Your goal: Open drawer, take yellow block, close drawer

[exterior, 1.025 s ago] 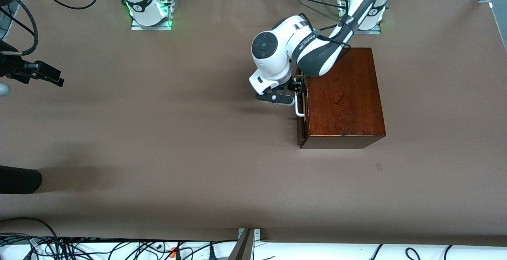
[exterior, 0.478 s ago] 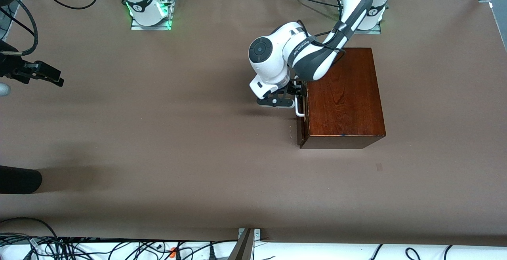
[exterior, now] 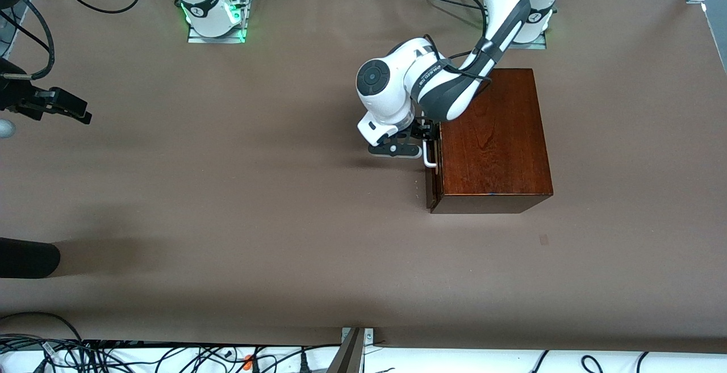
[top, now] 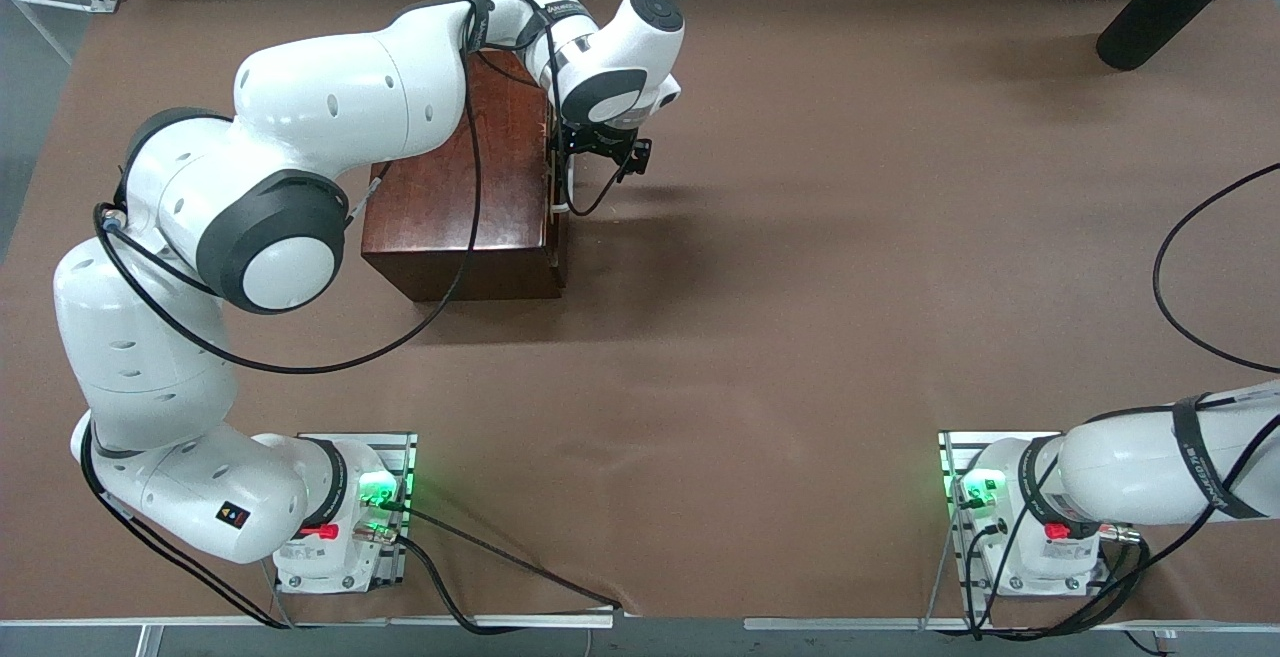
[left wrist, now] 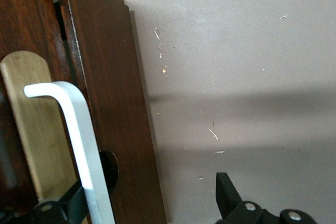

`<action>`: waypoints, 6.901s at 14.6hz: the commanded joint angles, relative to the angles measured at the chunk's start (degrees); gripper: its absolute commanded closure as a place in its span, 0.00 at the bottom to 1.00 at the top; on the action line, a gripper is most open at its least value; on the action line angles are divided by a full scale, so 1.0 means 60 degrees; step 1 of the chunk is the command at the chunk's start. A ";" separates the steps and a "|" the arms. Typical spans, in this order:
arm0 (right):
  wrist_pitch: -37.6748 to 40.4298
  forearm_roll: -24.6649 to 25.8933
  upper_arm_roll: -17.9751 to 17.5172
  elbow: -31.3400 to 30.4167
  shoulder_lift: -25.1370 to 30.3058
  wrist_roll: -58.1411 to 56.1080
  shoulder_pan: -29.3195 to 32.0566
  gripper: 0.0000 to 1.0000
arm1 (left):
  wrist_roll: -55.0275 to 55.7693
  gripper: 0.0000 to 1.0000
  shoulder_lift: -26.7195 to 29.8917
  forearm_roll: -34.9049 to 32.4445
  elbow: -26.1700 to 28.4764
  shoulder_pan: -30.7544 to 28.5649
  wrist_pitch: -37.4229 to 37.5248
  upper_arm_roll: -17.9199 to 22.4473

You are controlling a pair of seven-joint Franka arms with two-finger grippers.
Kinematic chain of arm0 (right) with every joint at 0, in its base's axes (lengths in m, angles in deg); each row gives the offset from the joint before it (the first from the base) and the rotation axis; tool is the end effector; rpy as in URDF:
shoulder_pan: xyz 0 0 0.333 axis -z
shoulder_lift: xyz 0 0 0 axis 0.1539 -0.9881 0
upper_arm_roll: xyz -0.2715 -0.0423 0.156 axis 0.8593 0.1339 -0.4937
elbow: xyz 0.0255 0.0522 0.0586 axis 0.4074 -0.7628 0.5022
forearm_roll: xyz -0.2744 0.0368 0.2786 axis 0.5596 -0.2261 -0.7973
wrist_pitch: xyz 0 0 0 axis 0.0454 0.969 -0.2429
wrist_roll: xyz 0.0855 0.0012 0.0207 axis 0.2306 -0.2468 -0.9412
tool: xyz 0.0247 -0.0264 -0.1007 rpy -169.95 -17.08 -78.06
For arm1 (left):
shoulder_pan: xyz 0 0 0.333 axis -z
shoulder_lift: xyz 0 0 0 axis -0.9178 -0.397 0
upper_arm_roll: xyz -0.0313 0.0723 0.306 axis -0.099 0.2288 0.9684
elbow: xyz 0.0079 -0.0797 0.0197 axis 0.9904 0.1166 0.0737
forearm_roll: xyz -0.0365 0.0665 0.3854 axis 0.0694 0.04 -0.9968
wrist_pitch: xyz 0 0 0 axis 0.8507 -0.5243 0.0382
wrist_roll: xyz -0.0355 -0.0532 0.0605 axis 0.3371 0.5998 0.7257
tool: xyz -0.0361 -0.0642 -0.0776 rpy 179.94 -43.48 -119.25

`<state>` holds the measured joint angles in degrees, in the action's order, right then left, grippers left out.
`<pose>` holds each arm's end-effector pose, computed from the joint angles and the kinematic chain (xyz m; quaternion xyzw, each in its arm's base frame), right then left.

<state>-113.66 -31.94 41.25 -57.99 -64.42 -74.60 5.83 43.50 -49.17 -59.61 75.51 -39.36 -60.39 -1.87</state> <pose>0.5780 -0.0290 0.5863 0.9993 -0.0340 -0.0128 0.0090 0.4953 -0.4405 0.2759 -0.9864 0.0627 0.0418 0.1463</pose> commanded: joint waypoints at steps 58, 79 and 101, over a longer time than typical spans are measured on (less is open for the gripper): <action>0.0024 -0.0297 -0.2591 0.0039 -0.0182 0.9403 -0.0767 0.00 | -0.5238 0.00 0.2828 0.2211 -0.2668 -0.3059 0.5218 -0.0062; -0.3229 0.0389 -0.2504 0.4551 -0.6201 2.4427 -0.7771 0.00 | -0.7820 0.00 0.5526 0.3016 0.0205 -0.6459 0.3841 0.0143; -0.4461 0.1871 -0.2445 0.4375 -0.7274 2.4531 -0.8109 1.00 | -0.7484 0.00 0.5760 0.3486 0.0322 -0.4234 0.4207 0.2707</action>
<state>-140.41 -22.04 25.91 -33.04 -108.07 71.13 -41.87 -2.16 -14.16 -40.02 78.40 -65.71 -36.51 13.67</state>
